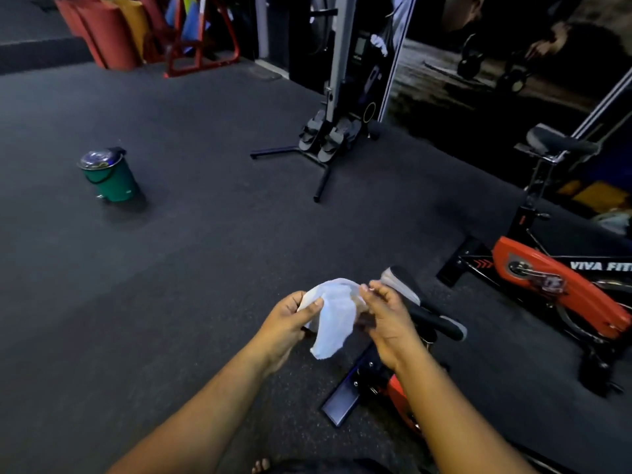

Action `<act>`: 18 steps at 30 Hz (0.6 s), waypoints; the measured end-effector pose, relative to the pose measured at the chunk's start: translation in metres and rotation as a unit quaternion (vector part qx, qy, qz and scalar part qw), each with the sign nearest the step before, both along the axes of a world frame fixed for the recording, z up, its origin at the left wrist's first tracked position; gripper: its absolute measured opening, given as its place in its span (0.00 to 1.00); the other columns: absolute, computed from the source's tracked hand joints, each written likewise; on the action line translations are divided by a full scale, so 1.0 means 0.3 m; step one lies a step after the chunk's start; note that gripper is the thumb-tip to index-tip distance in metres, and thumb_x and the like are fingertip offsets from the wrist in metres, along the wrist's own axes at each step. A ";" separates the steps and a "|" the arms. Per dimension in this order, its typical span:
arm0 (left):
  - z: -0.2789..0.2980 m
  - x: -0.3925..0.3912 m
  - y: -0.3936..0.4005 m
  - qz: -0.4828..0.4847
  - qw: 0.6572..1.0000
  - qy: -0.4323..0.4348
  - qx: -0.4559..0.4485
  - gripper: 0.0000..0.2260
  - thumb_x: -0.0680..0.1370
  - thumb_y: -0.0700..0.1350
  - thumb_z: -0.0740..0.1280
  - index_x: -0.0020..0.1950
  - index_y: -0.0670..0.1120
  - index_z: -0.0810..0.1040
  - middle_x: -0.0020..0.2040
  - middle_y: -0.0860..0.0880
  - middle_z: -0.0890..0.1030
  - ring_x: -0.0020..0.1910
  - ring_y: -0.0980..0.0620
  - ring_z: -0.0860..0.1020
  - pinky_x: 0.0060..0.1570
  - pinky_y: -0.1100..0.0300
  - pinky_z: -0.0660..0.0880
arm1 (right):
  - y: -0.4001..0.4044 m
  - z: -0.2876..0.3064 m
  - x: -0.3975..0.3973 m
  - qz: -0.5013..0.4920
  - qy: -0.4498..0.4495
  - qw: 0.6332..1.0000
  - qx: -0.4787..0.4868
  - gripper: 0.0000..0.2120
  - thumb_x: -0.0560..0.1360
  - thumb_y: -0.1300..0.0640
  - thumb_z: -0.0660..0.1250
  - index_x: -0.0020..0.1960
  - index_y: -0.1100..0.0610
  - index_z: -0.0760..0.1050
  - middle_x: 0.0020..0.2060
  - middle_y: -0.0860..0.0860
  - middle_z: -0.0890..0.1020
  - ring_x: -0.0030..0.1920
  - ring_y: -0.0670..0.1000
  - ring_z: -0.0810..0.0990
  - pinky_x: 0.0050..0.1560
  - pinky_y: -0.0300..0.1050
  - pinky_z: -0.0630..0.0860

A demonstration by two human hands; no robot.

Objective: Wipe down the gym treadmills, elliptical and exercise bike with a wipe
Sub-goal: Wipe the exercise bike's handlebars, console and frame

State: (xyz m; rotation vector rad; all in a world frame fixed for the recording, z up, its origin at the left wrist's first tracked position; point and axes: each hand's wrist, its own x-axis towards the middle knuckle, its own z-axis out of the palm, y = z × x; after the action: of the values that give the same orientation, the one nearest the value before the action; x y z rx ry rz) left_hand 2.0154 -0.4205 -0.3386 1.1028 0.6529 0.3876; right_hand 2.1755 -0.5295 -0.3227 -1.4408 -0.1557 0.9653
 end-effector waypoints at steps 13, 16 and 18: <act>0.024 0.105 0.208 0.022 0.997 0.063 0.036 0.22 0.78 0.54 0.69 0.61 0.37 0.80 0.54 0.39 0.86 0.54 0.42 0.84 0.54 0.46 0.81 | 0.109 -0.118 0.037 0.023 0.039 0.998 0.036 0.15 0.77 0.60 0.72 0.62 0.61 0.79 0.55 0.58 0.86 0.58 0.60 0.84 0.65 0.62 0.76; 0.020 0.128 0.255 -0.006 0.998 0.059 -0.034 0.19 0.83 0.53 0.63 0.65 0.40 0.79 0.59 0.40 0.84 0.60 0.41 0.83 0.62 0.43 0.77 | 0.144 -0.152 0.084 0.021 0.027 0.999 0.039 0.14 0.77 0.60 0.72 0.62 0.59 0.79 0.55 0.56 0.86 0.57 0.58 0.85 0.62 0.58 0.79; -0.011 0.138 0.265 -0.047 0.994 0.076 -0.057 0.18 0.84 0.52 0.63 0.68 0.43 0.79 0.62 0.42 0.84 0.62 0.42 0.82 0.66 0.42 0.75 | 0.164 -0.177 0.103 0.020 0.025 0.999 0.038 0.14 0.77 0.58 0.73 0.61 0.59 0.80 0.54 0.56 0.86 0.56 0.57 0.85 0.60 0.56 0.80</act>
State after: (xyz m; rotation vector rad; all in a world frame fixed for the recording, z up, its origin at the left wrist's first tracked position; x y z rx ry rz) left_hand 2.0568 -0.3409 -0.3418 1.0572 0.7460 0.1843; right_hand 2.2064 -0.4802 -0.3757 -1.3465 -0.1826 1.0172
